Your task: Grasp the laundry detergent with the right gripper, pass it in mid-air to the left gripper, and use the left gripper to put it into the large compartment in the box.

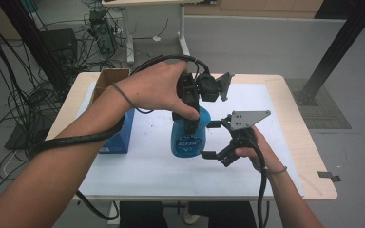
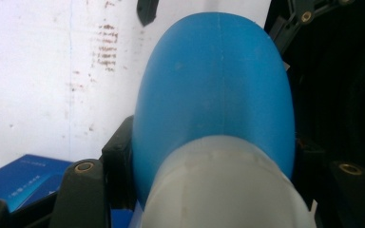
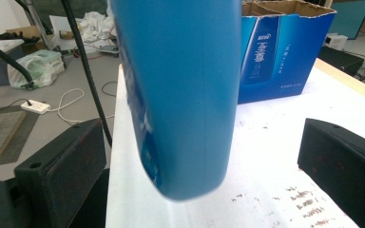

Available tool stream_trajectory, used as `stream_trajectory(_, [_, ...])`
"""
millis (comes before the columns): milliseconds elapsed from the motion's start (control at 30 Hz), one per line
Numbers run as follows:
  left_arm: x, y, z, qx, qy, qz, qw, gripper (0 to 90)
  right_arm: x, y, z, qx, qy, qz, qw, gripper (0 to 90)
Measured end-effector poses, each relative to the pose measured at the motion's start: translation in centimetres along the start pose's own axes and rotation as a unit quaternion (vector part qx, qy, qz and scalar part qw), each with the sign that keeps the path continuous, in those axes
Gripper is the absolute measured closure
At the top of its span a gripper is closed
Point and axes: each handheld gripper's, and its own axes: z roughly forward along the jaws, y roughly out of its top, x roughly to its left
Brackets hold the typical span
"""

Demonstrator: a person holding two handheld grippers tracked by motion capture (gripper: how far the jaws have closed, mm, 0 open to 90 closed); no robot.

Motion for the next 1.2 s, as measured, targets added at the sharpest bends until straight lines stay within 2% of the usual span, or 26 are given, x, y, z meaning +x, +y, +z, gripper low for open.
stream_trajectory(467, [1.4,-2.2,-1.8,-0.003,0.005,-0.039,0.9992,37.7,0.0,-0.6,-0.6,-0.002,-0.01,0.007,0.9999,2.1])
stream_trajectory(600, [2.2,-3.5,-2.7,-0.012,0.007,-0.063,0.9979,37.7,0.0,-0.8,-0.7,-0.005,-0.011,0.008,0.9999,2.1])
stream_trajectory(700, [2.8,-4.2,-3.3,-0.015,0.012,-0.089,0.9959,37.7,-0.1,-0.8,-0.6,-0.006,-0.01,0.007,0.9999,2.1])
stream_trajectory(867, [3.9,-5.3,-4.0,-0.02,0.025,-0.148,0.9884,37.7,-0.1,-0.9,-0.4,-0.008,-0.009,0.005,0.9999,2.1])
stream_trajectory(933, [4.2,-5.8,-4.2,-0.025,0.032,-0.179,0.983,37.7,0.0,-0.8,-0.4,-0.007,-0.01,0.005,0.9999,2.1])
stream_trajectory(967, [4.5,-6.0,-4.3,-0.025,0.035,-0.197,0.9795,37.7,-0.1,-0.9,-0.4,-0.009,-0.009,0.005,0.9999,2.1])
stream_trajectory(1000, [4.5,-6.0,-4.3,-0.025,0.035,-0.197,0.9795,37.7,-0.1,-0.9,-0.4,-0.009,-0.009,0.005,0.9999,2.1])
stream_trajectory(1033, [5.1,-6.7,-4.6,-0.028,0.04,-0.235,0.9707,37.7,-0.1,-0.9,-0.4,-0.01,-0.009,0.005,0.9999,2.1])
stream_trajectory(1067, [5.3,-6.8,-4.6,-0.026,0.042,-0.247,0.9677,37.7,-0.1,-0.9,-0.4,-0.009,-0.008,0.005,0.9999,2.1])
stream_trajectory(1100, [5.5,-7.3,-4.8,-0.031,0.048,-0.265,0.9626,37.7,-0.1,-0.9,-0.4,-0.01,-0.01,0.005,0.9999,2.1])
stream_trajectory(1167, [5.7,-7.7,-5.1,-0.033,0.059,-0.286,0.9559,37.7,-0.1,-0.9,-0.5,-0.01,-0.01,0.005,0.9999,2.1])
stream_trajectory(1200, [5.7,-7.7,-5.1,-0.033,0.059,-0.286,0.9559,37.7,-0.1,-0.9,-0.5,-0.01,-0.01,0.005,0.9999,2.1])
